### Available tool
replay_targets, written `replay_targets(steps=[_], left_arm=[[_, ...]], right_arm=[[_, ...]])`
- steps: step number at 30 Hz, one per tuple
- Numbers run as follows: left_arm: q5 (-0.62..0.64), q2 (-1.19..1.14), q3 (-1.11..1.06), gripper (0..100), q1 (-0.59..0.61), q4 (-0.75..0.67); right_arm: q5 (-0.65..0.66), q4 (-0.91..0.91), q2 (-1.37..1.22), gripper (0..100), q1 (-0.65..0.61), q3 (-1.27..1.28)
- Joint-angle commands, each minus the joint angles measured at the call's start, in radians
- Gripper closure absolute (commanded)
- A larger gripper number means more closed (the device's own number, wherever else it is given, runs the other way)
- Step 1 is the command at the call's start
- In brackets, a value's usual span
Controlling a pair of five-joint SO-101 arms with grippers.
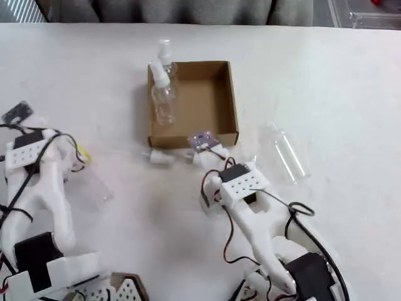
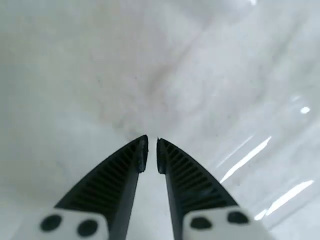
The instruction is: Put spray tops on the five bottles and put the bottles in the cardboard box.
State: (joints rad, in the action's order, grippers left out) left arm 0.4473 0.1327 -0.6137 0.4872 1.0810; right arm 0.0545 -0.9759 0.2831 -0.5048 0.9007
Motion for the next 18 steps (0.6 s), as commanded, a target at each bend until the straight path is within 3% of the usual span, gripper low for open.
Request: replay_targets(steps=[1,10,14,18], left_arm=[[0.035,0.016,0.061,94,0.051,0.018],[0.031,0.016,0.061,94,0.051,0.017],[0.029,0.016,0.060,94,0.051,0.017],[0.029,0.015,0.058,94,0.051,0.017]], right_arm=[[0.000,0.010,0.013,98.4,0.042,-0.104],[-0.011,0.018,0.002,96.5,0.127,-0.262],[-0.229,0.070,0.001,92.1,0.114,-0.270],[-0.354,0.219,-0.038,96.7,0.111,-0.230]])
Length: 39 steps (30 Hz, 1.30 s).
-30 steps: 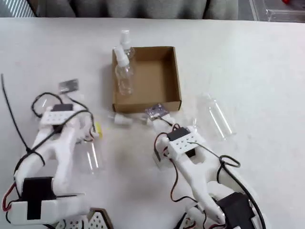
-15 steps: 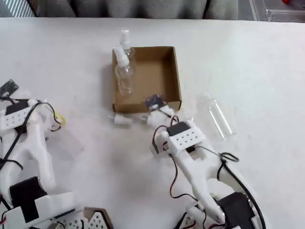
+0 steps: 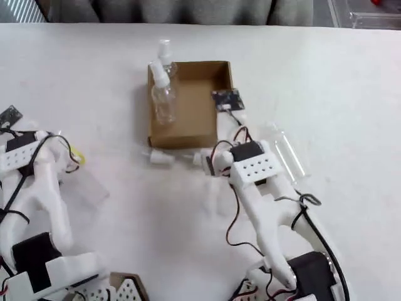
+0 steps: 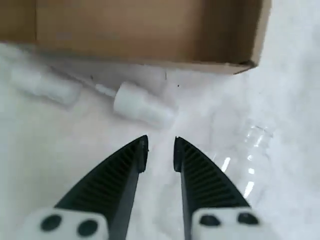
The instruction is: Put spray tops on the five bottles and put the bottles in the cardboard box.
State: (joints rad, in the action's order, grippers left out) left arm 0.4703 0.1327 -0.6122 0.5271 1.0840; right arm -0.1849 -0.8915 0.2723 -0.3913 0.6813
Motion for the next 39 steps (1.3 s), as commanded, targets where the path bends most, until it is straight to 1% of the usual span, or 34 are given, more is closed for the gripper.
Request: replay_targets(steps=[1,5,8,15,21,27,33,34,37,39], left_arm=[[0.006,0.015,0.057,94,0.012,0.014],[0.006,0.013,0.057,94,0.012,0.014],[0.006,0.012,0.057,94,0.012,0.014],[0.006,0.010,0.057,94,0.012,0.011],[0.006,0.010,0.051,94,0.012,-0.014],[0.006,0.010,0.051,94,0.012,-0.014],[0.006,0.010,0.051,94,0.012,-0.014],[0.006,0.010,0.051,94,0.012,-0.014],[0.006,0.010,0.051,94,0.012,-0.014],[0.006,0.010,0.051,94,0.012,-0.014]], right_arm=[[-0.118,0.188,-0.048,98.2,-0.004,0.011],[-0.123,0.415,-0.133,97.9,0.004,0.077],[-0.123,0.509,-0.173,97.9,0.004,0.101],[-0.123,0.538,-0.226,97.9,-0.010,0.103],[-0.114,0.526,-0.266,97.9,-0.062,0.106],[-0.114,0.366,-0.213,97.9,-0.081,0.104],[-0.101,0.170,-0.001,97.5,-0.065,0.104],[-0.066,0.133,0.039,97.4,-0.067,0.104],[0.130,0.038,0.137,97.4,-0.071,0.104],[0.239,0.013,0.166,97.1,-0.077,0.106]])
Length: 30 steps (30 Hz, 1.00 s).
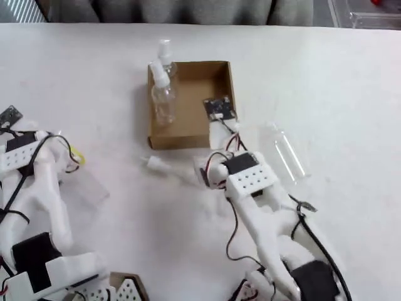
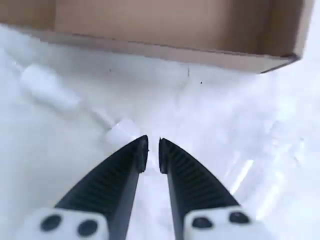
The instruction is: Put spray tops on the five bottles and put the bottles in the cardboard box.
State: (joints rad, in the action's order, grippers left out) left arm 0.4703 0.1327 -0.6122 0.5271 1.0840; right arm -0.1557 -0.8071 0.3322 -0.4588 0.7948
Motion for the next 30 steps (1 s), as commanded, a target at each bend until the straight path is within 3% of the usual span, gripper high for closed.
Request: replay_targets(steps=[1,7,11,18,22,27,30], left_arm=[[0.006,0.010,0.051,94,0.012,-0.014],[0.006,0.008,0.051,94,0.012,-0.014],[0.006,0.008,0.051,94,0.012,-0.014],[0.006,0.008,0.051,94,0.012,-0.014],[0.006,0.008,0.051,94,0.010,-0.014],[0.006,0.008,0.049,94,0.010,-0.014],[0.006,0.008,0.049,94,0.010,-0.014]], right_arm=[[0.236,-0.076,0.104,96.0,-0.015,-0.008],[0.256,-0.074,-0.024,77.8,-0.105,-0.011],[0.256,-0.048,-0.131,77.7,-0.171,-0.038],[0.256,-0.015,-0.305,77.7,-0.171,-0.118],[0.256,-0.016,-0.348,82.8,-0.180,-0.150],[0.247,-0.018,-0.338,99.2,-0.174,-0.146],[0.249,-0.090,-0.329,97.1,-0.160,-0.149]])
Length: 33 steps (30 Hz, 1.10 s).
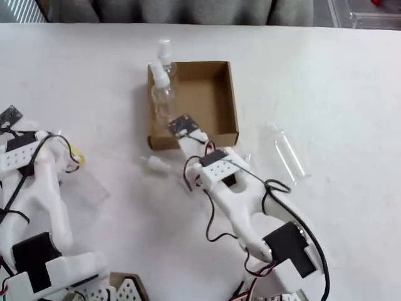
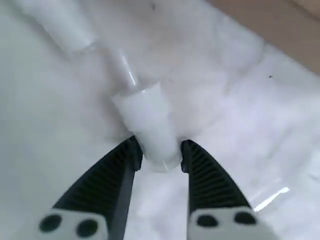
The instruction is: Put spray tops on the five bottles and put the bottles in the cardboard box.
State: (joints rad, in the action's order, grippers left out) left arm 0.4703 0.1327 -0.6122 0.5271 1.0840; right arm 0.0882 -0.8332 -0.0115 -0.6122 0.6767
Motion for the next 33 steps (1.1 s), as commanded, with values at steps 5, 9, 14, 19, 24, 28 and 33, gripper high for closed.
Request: replay_targets(steps=[5,9,14,19,24,28,33], left_arm=[[0.006,0.008,0.020,94,0.008,-0.052],[0.006,0.010,0.018,94,0.010,-0.051],[0.006,0.010,0.018,94,0.010,-0.051],[0.006,0.010,0.018,94,0.010,-0.051],[0.006,0.010,0.018,94,0.010,-0.051],[0.006,0.010,0.017,94,0.010,-0.051],[0.005,0.008,0.011,94,0.010,-0.054]], right_arm=[[0.011,-0.228,0.097,98.2,0.031,-0.055],[0.012,-0.420,0.237,98.2,0.113,-0.057],[0.121,-0.639,0.452,98.2,0.292,-0.057],[0.399,-0.806,0.596,98.2,0.595,-0.055],[0.707,-0.816,0.619,98.2,0.924,-0.055],[0.976,-0.792,0.556,98.2,1.130,-0.055],[1.201,-0.674,0.420,98.3,1.297,-0.054]])
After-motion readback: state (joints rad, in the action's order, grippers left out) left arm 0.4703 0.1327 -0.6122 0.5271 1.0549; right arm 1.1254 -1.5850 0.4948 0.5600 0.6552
